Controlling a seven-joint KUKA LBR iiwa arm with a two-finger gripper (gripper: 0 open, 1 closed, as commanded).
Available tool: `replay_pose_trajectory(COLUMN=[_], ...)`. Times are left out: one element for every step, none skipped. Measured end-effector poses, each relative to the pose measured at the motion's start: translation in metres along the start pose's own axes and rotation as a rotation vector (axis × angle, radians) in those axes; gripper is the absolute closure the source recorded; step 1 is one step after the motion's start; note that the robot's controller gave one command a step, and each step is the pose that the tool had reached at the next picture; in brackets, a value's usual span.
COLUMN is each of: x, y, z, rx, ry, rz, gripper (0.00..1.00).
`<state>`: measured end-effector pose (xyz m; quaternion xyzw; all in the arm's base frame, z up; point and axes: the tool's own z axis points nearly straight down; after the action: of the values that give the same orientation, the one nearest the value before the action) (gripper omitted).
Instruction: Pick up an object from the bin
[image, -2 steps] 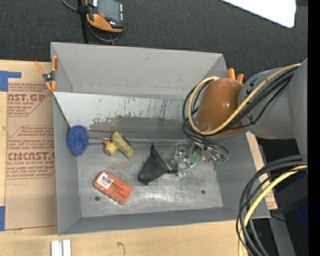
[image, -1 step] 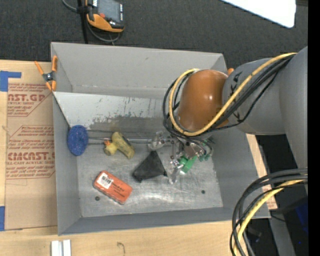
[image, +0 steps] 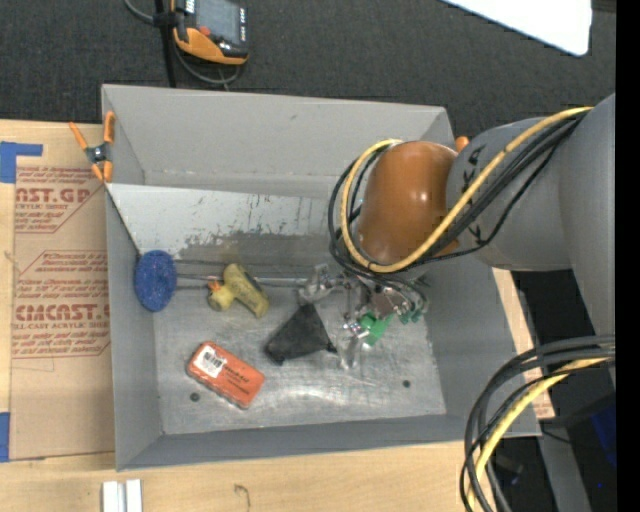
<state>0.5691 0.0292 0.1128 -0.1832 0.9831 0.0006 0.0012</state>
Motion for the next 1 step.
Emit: replay_pose_trajectory(x=[-0.0051], y=[0.0196], z=[0.0367], rx=[0.003], ry=[-0.004], rz=[-0.155], gripper=[1.0])
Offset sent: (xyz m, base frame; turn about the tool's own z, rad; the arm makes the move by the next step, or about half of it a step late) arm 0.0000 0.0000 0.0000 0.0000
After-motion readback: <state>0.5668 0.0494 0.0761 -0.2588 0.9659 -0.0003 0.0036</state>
